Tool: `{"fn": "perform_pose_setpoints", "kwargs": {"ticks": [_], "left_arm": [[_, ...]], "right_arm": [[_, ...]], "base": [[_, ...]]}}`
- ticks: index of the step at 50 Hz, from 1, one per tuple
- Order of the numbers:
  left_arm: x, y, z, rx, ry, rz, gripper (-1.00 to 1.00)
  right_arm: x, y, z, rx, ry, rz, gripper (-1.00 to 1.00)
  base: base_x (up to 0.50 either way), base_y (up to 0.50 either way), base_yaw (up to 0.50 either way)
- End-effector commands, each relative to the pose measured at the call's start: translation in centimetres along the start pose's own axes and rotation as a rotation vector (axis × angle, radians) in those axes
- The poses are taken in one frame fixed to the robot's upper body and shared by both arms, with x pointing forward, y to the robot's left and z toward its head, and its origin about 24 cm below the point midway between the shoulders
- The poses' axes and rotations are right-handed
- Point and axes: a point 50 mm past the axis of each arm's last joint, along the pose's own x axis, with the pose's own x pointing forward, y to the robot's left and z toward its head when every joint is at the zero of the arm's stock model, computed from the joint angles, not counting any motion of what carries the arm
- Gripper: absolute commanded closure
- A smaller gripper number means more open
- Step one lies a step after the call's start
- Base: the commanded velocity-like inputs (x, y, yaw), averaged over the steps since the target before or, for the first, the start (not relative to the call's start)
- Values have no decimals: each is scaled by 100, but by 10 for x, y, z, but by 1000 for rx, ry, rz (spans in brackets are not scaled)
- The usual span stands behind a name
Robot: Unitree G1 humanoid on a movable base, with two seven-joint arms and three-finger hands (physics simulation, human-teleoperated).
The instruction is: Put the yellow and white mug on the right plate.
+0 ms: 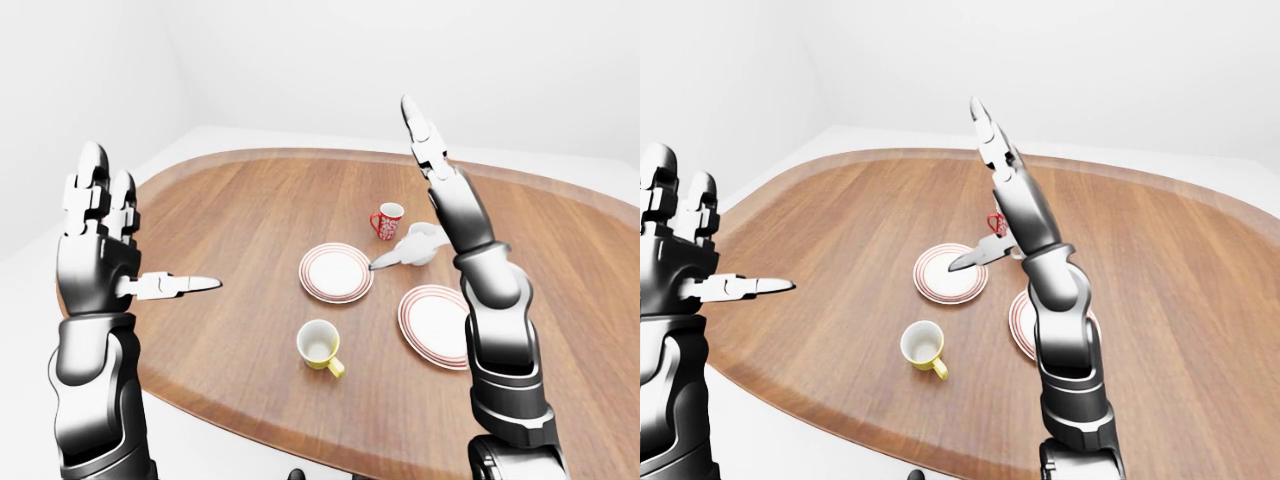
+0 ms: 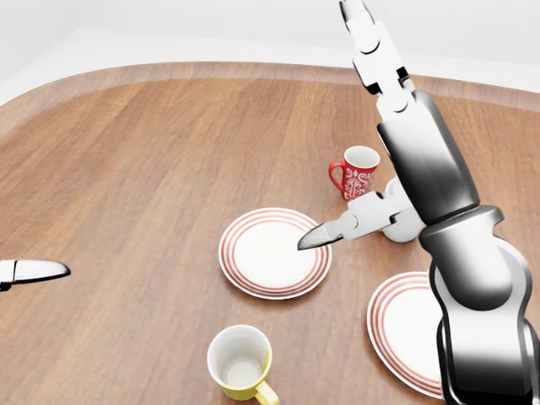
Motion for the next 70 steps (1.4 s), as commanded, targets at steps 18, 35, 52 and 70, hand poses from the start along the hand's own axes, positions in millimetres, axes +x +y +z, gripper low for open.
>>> {"fn": "perform_pose_setpoints", "kwargs": {"ticks": [18, 35, 52, 70], "left_arm": [[3, 14, 2, 15, -4, 32, -100], [3, 16, 3, 15, -10, 38, -100], [3, 16, 2, 25, -2, 36, -100], [3, 17, 4, 24, -12, 36, -100]], "right_arm": [[19, 23, -5, -245, 89, 275, -100], [15, 52, -15, -237, 158, 433, -100], [13, 79, -21, -168, 190, 468, -100], [-2, 108, -40, -102, 274, 497, -100]], "base": [[0, 0, 0], [0, 0, 0], [0, 0, 0], [0, 0, 0]]}}
